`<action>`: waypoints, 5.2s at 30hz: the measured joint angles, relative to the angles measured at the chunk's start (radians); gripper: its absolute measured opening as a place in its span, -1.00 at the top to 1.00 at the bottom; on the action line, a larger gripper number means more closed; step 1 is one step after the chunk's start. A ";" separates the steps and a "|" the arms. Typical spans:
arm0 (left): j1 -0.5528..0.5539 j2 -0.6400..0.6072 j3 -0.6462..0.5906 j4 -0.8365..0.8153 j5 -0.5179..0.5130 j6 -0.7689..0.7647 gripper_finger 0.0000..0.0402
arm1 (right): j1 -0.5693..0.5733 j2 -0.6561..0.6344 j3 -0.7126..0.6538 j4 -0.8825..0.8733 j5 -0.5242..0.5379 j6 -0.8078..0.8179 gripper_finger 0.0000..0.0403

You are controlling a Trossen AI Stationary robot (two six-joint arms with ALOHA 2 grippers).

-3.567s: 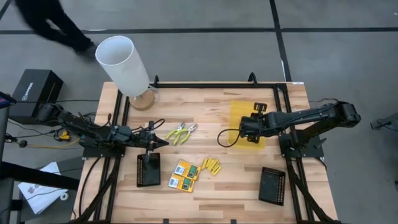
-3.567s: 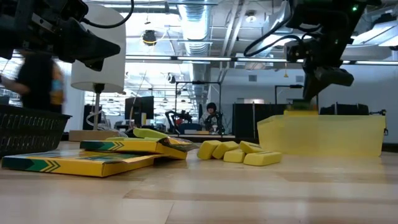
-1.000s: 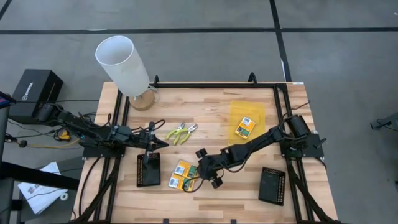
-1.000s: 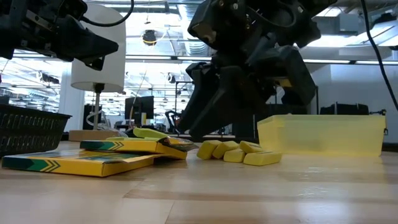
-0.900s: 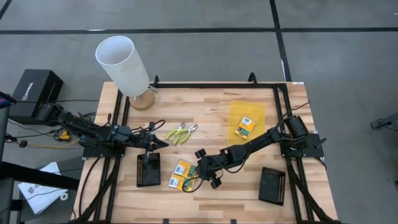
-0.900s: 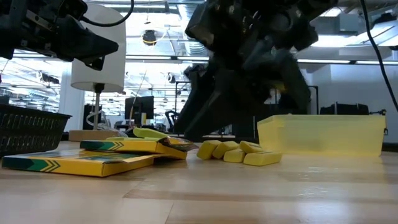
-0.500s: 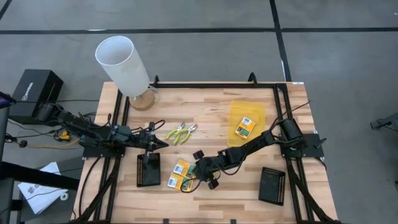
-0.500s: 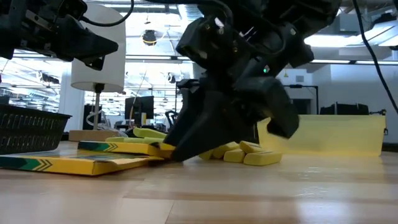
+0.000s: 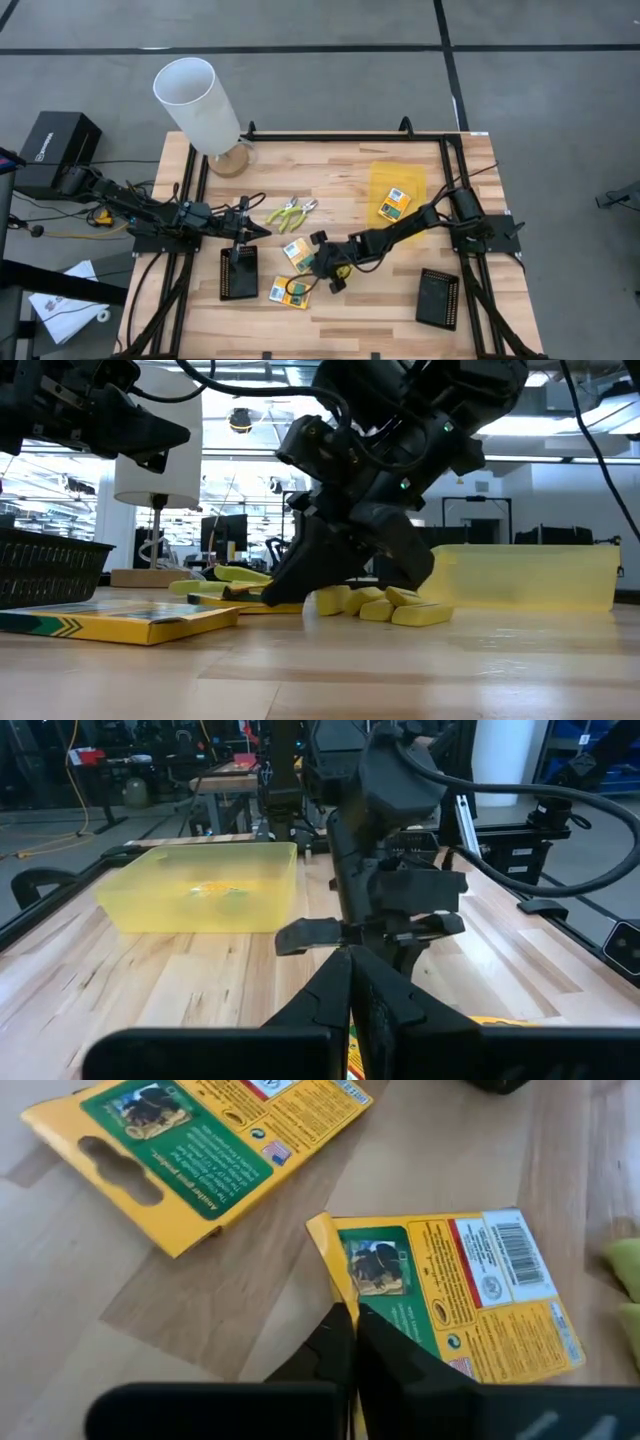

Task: Pick & Place School Supplies
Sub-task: Put the top crayon box into the yellow bin

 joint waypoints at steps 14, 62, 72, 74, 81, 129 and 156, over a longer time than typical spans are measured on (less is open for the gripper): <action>0.000 0.000 0.000 0.002 -0.003 0.000 0.99 | 0.021 -0.084 0.163 -0.112 -0.056 -0.085 1.00; 0.000 0.000 0.011 0.082 0.062 0.008 0.96 | -0.070 -0.094 0.343 -0.076 -0.185 -0.067 1.00; 0.000 0.000 0.011 0.081 0.048 0.004 0.22 | -0.057 -0.094 0.343 -0.102 -0.184 -0.067 1.00; 0.000 0.000 0.011 0.081 0.043 0.002 0.04 | -0.057 -0.094 0.343 -0.102 -0.181 -0.067 1.00; 0.000 -0.003 0.011 0.079 0.062 0.000 -0.31 | -0.088 -0.094 0.343 -0.185 -0.102 -0.025 1.00; -0.001 -0.047 0.011 0.005 -0.074 0.033 0.88 | -0.138 -0.203 0.354 -0.151 -0.126 0.011 0.83; -0.100 -0.047 0.011 -0.242 -0.048 -0.205 0.88 | -0.196 -0.217 0.553 -0.646 0.104 -0.054 -0.02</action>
